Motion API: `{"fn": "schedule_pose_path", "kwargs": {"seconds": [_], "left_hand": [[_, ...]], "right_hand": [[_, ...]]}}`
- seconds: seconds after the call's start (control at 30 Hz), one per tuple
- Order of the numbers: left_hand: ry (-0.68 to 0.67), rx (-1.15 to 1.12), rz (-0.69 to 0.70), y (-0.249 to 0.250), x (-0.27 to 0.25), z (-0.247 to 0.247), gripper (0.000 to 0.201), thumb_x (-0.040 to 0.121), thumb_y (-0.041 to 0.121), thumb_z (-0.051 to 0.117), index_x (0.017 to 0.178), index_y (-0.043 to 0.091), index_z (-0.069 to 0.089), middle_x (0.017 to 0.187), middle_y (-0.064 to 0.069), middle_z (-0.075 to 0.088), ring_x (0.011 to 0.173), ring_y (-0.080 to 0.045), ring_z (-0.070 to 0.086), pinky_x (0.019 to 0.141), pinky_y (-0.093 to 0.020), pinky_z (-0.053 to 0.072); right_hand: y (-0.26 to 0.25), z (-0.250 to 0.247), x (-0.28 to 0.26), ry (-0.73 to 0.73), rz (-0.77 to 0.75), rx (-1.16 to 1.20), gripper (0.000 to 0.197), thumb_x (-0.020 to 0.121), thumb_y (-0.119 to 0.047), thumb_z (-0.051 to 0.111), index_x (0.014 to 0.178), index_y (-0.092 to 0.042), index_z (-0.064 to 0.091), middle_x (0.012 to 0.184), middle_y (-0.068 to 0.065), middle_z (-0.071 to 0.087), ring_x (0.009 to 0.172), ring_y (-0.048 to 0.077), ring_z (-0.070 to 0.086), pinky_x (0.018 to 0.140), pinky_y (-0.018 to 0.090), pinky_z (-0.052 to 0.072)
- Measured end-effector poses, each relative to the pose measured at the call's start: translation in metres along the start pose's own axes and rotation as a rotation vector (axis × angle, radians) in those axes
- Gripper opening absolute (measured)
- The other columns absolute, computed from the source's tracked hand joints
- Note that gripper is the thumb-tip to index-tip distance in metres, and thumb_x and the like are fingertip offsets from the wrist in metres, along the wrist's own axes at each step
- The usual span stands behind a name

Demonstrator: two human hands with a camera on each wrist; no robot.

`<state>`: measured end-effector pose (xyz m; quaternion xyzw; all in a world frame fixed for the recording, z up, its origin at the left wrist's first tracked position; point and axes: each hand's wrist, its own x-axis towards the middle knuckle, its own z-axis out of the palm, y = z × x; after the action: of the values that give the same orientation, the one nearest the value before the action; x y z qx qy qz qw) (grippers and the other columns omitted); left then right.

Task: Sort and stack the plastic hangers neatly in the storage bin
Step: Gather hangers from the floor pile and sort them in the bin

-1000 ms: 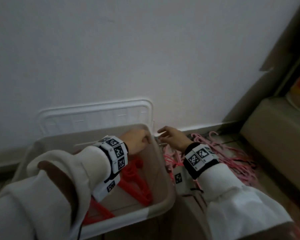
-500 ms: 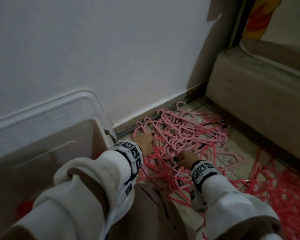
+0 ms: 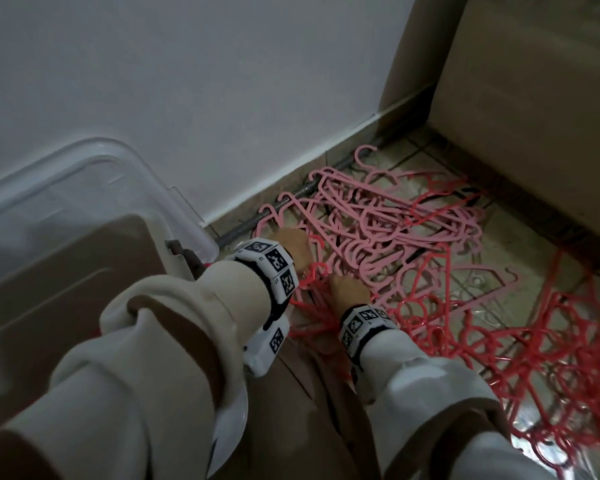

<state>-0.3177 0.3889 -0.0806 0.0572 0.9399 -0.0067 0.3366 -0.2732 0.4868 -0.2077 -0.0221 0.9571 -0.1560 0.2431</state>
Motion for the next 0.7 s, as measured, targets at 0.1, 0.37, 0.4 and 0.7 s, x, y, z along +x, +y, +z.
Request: {"fn": "schedule_pose_path", "kwargs": {"seconds": [0.1,0.37,0.4,0.7], "left_hand": [[0.000,-0.005,-0.039,-0.001,0.005,0.000,0.015,0.098,0.010,0.037,0.098,0.009,0.053,0.067,0.002,0.037,0.054,-0.010,0.035,0.047,-0.018,0.030],[-0.013,-0.117,0.023,0.018,0.004,0.019,0.012,0.097,0.012,0.040,0.089,0.014,0.049,0.076,-0.001,0.046,0.059,-0.010,0.036,0.061,-0.027,0.036],[-0.063,-0.133,0.053,0.023,0.005,0.023,0.017,0.096,0.011,0.041,0.110,0.014,0.050,0.092,-0.005,0.055,0.066,-0.014,0.043,0.059,-0.026,0.037],[-0.282,-0.097,0.214,0.102,0.002,0.096,0.043,0.097,0.032,0.044,0.136,0.014,0.039,0.124,-0.006,0.051,0.101,-0.022,0.055,0.081,-0.030,0.049]], "right_hand": [[0.015,-0.001,0.002,0.020,-0.046,0.279,0.029,0.094,-0.013,0.042,0.120,-0.008,0.053,0.114,0.020,0.061,0.104,0.031,0.060,0.081,0.032,0.045],[0.078,-0.041,-0.021,0.303,-0.056,0.660,0.027,0.098,-0.018,0.042,0.116,-0.004,0.056,0.094,0.007,0.062,0.075,0.014,0.052,0.066,0.023,0.036],[0.091,-0.044,-0.025,0.327,-0.045,0.673,0.027,0.098,-0.018,0.042,0.115,-0.004,0.058,0.088,0.006,0.062,0.071,0.014,0.053,0.062,0.022,0.036],[0.222,-0.021,-0.067,0.491,0.357,0.755,0.022,0.096,-0.012,0.044,0.107,-0.004,0.060,0.075,0.003,0.059,0.076,0.022,0.058,0.068,0.029,0.043]]}}
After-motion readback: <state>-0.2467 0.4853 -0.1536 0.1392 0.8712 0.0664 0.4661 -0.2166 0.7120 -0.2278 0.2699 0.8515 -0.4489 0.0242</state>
